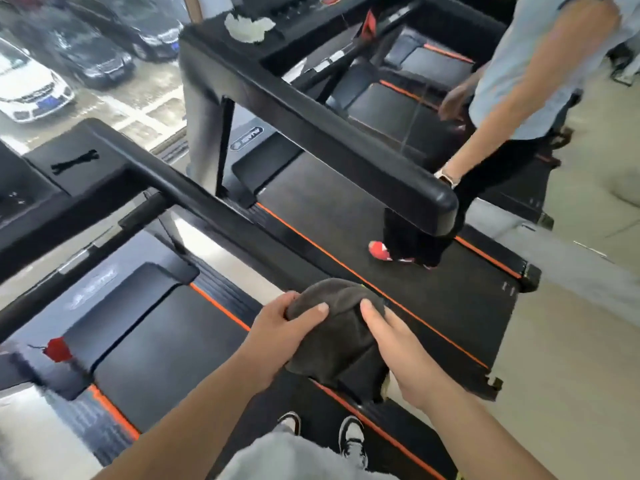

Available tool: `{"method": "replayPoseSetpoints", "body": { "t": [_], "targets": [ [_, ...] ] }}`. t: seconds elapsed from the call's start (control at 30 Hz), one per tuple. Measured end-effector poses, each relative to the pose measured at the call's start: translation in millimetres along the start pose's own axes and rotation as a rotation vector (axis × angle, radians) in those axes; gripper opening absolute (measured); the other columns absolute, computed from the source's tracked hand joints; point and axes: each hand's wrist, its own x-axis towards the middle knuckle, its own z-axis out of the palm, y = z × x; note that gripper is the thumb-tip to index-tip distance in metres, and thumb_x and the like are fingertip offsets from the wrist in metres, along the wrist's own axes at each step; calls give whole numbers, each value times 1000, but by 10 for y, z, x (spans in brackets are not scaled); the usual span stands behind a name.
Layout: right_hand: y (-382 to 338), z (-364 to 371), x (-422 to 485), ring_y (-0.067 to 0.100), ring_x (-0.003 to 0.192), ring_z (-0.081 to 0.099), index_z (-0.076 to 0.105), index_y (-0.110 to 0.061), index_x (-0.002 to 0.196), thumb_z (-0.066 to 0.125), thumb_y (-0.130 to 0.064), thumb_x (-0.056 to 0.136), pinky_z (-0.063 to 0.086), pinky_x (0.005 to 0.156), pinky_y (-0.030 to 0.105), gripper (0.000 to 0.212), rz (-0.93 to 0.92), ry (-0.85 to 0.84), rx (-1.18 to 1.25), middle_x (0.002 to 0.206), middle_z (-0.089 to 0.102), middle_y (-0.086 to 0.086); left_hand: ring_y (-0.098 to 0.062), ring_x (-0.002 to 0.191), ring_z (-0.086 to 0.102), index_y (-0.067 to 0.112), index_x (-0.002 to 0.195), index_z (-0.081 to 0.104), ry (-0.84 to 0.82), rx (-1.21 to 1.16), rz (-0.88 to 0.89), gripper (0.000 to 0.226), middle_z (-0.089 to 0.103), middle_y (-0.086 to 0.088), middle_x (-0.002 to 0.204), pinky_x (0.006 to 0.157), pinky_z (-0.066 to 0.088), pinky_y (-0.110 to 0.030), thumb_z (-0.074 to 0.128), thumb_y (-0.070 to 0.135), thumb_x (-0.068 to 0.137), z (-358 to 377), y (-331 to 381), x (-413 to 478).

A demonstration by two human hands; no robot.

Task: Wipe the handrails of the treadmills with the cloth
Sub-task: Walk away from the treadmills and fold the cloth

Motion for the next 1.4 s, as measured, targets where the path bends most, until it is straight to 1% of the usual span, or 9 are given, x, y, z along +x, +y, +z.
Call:
{"method": "replayPoseSetpoints", "body": {
  "t": [0.1,0.23,0.33,0.47,0.57,0.67,1.0,1.23,1.4],
  "targets": [
    [197,-156,-128,8,108,72,71,-37,121,59,-57,98,53,106,40,33,6,202,75,114,77,-13,-15,73,64,10,82,62,-109,268,119,29,65,-7,74,68,53,-27,77,34,88,183,184,77],
    [487,-336,-516,11,108,73,71,-35,121,57,-55,99,54,105,42,32,-21,422,310,116,77,-10,-23,77,69,12,88,60,-389,335,64,46,67,-15,83,78,58,-46,71,57,84,671,347,30],
    [774,-539,-898,18,105,74,70,-32,118,56,-57,100,58,98,44,35,-47,691,488,113,78,-2,-13,78,64,20,88,59,-544,646,146,44,64,5,79,68,50,-30,72,62,83,1168,333,-167],
    [1190,-838,-1527,27,102,76,69,-25,122,57,-63,96,58,97,51,48,-86,984,878,113,78,6,-22,105,71,22,112,67,-887,909,-112,93,74,4,108,95,56,-36,84,85,45,1683,32,-467],
    [1527,-1037,-2030,26,99,76,70,-20,122,59,-64,94,58,94,46,54,-78,1057,1086,109,79,7,-25,103,75,8,103,76,-1157,914,-297,57,79,-9,104,93,56,-34,89,54,71,2024,-167,-826],
    [1973,-1183,-2572,30,102,75,70,-12,121,63,-65,91,56,100,47,62,-83,1109,1261,108,79,12,-18,100,76,16,115,75,-1290,812,-213,26,79,-2,107,87,60,-29,77,26,92,2521,-346,-1355],
    [3360,-1452,-4190,31,101,76,72,-11,123,60,-48,100,56,96,44,45,-156,1177,1444,113,77,15,-7,75,69,28,74,70,-1438,966,541,23,71,12,73,68,54,-30,71,44,89,4138,-1144,-3227],
    [3829,-1939,-4986,26,113,72,70,-15,124,53,-60,98,49,109,46,55,-289,1322,1517,117,77,7,-4,78,69,24,78,77,-1447,990,582,24,73,14,76,74,54,-28,70,42,92,4992,-1408,-3848],
    [4118,-2479,-5145,31,105,72,60,-8,127,50,-40,108,58,88,48,39,-118,1413,1518,118,73,14,-4,74,66,23,77,74,-1485,1097,728,26,70,9,74,65,49,-28,68,44,92,5656,-1497,-4188]
  ]
}}
